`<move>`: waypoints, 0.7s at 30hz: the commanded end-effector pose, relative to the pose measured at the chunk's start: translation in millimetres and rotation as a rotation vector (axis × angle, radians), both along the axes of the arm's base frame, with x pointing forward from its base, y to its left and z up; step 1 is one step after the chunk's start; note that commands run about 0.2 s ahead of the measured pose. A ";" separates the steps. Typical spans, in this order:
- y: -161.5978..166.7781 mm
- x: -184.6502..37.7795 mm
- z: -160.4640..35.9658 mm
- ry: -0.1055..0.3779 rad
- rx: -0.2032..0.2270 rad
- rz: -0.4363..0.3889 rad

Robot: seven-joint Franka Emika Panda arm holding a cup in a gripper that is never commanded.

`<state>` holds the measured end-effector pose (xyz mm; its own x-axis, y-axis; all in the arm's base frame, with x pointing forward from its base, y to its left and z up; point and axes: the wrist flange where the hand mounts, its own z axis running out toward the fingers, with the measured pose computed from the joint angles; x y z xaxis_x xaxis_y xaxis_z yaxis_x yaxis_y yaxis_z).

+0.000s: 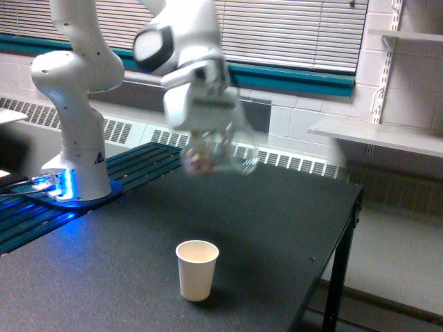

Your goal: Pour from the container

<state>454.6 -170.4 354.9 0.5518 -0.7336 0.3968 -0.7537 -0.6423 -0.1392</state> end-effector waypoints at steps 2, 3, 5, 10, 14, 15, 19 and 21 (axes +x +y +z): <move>-22.4 -19.8 -21.7 0.056 -0.029 -0.016; -24.8 -21.4 -23.1 0.062 -0.035 -0.017; -27.6 -23.8 -24.9 0.069 -0.048 -0.021; -32.2 -28.9 -27.0 0.075 -0.079 -0.021; -31.8 -35.8 -33.9 0.083 -0.088 -0.020; -31.3 -37.8 -36.2 0.085 -0.088 -0.017; -30.1 -46.9 -47.2 0.101 -0.086 -0.017; -29.3 -51.2 -53.4 0.118 -0.084 -0.019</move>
<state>414.4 -200.1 312.9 0.6150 -0.6764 0.4053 -0.7433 -0.6689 0.0115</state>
